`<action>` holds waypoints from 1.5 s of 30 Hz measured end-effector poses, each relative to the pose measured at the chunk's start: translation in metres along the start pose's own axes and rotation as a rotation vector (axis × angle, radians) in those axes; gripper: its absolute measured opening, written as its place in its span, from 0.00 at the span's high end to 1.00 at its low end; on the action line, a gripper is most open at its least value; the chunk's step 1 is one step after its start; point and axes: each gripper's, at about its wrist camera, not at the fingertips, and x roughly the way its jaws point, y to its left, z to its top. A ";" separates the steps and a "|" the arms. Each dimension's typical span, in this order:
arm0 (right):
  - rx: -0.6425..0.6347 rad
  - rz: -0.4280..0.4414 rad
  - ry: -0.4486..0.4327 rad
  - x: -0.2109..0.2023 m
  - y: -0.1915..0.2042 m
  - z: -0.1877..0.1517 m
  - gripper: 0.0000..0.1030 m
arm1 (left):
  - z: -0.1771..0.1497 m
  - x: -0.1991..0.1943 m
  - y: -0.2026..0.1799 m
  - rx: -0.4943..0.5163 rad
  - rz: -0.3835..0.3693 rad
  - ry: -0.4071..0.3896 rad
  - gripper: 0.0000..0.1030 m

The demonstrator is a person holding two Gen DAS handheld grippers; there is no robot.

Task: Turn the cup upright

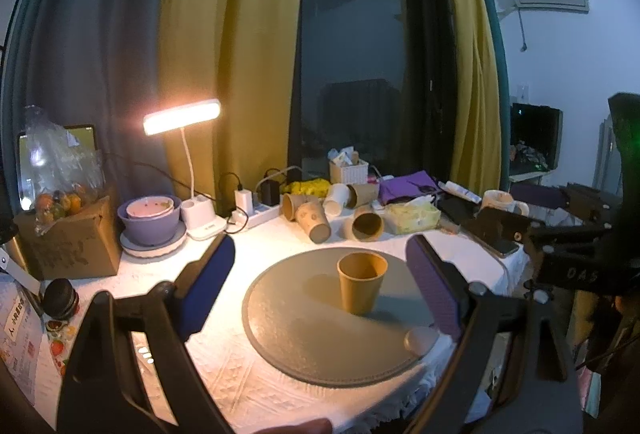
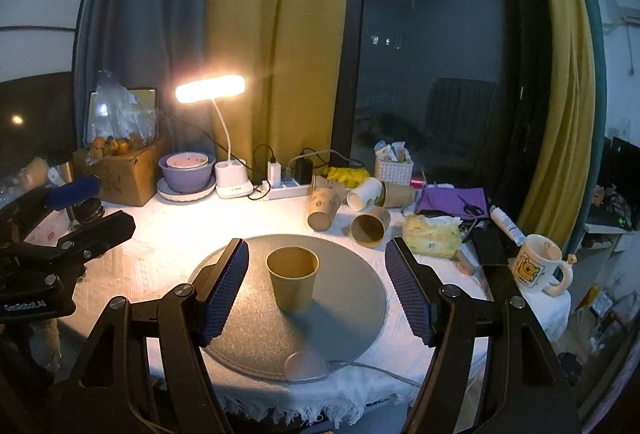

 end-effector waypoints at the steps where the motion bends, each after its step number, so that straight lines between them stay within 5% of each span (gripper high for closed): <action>1: -0.002 -0.001 -0.004 -0.002 0.001 0.001 0.28 | 0.001 -0.001 0.000 0.001 0.000 -0.004 0.14; 45: -0.020 0.007 0.002 -0.004 0.002 0.004 0.28 | 0.000 -0.011 -0.005 -0.005 -0.012 -0.023 0.14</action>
